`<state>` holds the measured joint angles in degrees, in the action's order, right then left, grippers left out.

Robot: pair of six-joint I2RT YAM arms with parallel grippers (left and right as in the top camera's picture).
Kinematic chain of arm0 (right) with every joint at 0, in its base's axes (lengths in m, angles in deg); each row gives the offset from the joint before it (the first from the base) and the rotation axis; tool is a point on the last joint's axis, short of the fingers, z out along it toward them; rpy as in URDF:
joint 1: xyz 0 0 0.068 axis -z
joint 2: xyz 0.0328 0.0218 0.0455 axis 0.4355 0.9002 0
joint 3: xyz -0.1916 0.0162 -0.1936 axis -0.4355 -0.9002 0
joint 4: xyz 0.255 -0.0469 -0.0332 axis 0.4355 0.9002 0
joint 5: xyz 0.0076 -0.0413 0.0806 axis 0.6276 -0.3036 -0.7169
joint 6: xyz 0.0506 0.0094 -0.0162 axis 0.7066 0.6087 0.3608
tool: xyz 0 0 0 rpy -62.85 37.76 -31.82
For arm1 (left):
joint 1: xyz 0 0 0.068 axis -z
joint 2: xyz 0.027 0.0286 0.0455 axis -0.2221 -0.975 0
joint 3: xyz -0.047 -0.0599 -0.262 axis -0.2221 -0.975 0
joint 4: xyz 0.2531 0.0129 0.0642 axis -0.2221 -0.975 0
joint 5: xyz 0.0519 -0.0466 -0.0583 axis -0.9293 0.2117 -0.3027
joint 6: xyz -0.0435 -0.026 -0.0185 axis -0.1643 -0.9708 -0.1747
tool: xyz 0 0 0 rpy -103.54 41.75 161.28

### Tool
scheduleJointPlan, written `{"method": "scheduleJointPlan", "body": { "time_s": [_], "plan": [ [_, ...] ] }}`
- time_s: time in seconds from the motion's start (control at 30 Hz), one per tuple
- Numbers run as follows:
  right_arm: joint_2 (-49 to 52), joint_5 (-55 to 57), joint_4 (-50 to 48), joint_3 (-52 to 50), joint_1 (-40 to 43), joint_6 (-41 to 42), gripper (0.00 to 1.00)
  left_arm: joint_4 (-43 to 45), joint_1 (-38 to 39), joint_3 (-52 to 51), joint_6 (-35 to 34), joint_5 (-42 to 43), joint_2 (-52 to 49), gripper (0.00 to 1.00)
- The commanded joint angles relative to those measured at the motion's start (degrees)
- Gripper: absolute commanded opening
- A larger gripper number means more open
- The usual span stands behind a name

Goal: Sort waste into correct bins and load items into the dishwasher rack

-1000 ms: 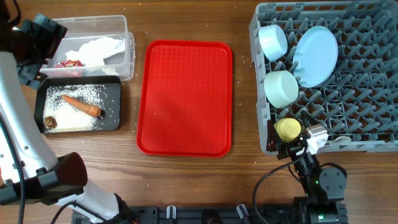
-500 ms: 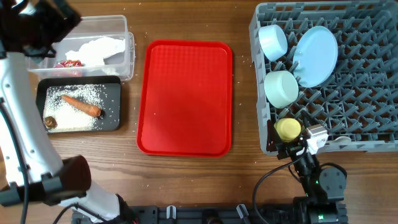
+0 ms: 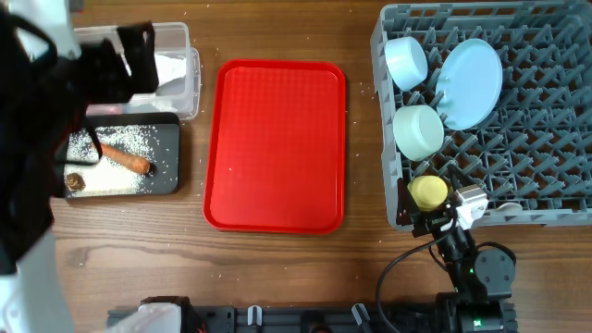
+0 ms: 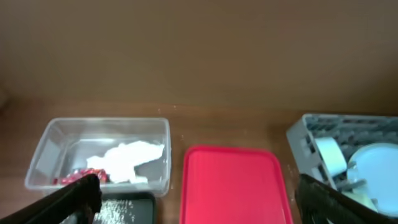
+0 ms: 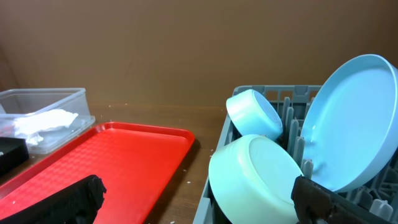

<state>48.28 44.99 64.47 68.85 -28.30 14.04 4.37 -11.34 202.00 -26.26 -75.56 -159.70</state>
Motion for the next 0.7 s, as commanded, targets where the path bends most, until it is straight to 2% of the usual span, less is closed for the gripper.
{"method": "scheduleJointPlan", "body": {
  "time_s": [0.0,0.1,0.23,0.33,0.47,0.67],
  "plan": [
    [-0.20,-0.07,-0.15,-0.07,-0.28,-0.26,1.00,11.08,0.22,-19.30,1.44,-1.38,10.67,1.00],
    [-0.20,-0.07,-0.15,-0.07,-0.28,-0.26,1.00,21.14,0.22,-34.88,1.95,-0.68,19.58,1.00],
    [-0.20,-0.07,-0.13,-0.07,-0.28,-0.26,1.00,37.07,0.20,-60.94,8.50,3.80,35.21,1.00],
    [-0.20,-0.07,-0.13,-0.07,-0.28,-0.26,1.00,44.81,0.02,-75.82,8.90,4.00,45.29,1.00],
    [-0.20,-0.07,-0.13,-0.07,-0.28,-0.26,1.00,51.69,-0.55,-91.14,8.87,3.98,56.89,1.00],
    [-0.20,-0.07,-0.13,-0.07,-0.28,-0.24,1.00,55.54,-1.14,-104.39,8.66,4.00,67.73,1.00]
  ]
}}
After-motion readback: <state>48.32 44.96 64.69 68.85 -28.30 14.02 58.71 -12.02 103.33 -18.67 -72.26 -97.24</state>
